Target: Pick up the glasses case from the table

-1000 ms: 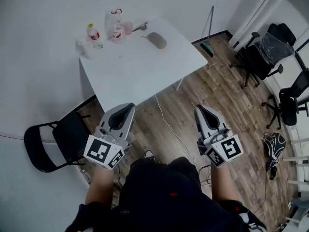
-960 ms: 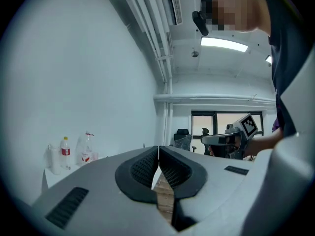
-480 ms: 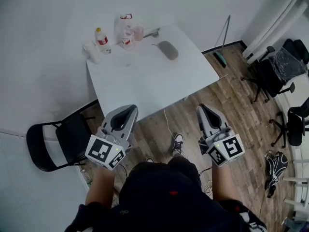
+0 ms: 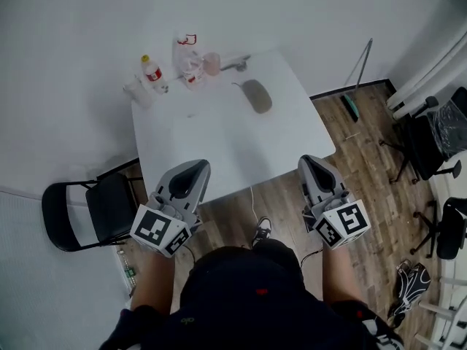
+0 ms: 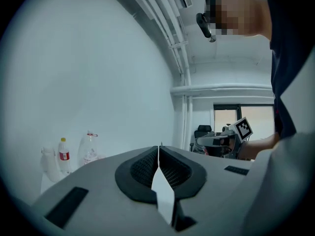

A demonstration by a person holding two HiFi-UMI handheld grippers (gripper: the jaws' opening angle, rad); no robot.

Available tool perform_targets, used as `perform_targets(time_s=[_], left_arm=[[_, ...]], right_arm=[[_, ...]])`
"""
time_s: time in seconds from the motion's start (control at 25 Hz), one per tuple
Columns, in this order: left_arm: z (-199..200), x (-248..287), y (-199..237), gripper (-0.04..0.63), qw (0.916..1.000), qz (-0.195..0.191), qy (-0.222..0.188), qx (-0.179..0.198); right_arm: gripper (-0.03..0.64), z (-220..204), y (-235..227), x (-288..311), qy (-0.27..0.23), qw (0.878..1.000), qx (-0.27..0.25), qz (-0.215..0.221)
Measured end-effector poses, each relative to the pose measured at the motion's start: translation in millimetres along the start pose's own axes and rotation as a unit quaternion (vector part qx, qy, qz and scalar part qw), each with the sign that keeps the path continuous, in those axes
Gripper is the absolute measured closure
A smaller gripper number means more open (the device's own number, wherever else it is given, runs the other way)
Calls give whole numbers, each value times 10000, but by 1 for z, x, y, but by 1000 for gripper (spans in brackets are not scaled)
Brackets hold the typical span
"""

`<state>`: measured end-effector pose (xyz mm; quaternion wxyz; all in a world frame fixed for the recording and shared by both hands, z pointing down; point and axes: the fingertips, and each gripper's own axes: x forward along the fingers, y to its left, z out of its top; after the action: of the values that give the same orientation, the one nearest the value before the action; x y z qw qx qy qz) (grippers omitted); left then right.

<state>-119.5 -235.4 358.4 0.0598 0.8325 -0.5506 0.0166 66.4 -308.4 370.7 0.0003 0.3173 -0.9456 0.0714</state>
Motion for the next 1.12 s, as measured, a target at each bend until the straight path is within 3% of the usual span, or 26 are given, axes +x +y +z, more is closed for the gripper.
perform_targets(time_s=[0.44, 1.04, 1.08, 1.12], left_arm=[[0, 71, 7, 569, 9967, 789, 119, -160], [-14, 90, 64, 569, 9976, 614, 183, -269], [-16, 89, 70, 569, 9976, 603, 195, -287], [-19, 88, 77, 569, 9975, 600, 209, -305]], right_arm=[[597, -7, -95, 38, 248, 9988, 44, 419], [594, -23, -111, 108, 571, 9982, 4, 203], [576, -26, -109, 117, 622, 9978, 9, 213], [517, -31, -108, 127, 687, 9974, 7, 232]])
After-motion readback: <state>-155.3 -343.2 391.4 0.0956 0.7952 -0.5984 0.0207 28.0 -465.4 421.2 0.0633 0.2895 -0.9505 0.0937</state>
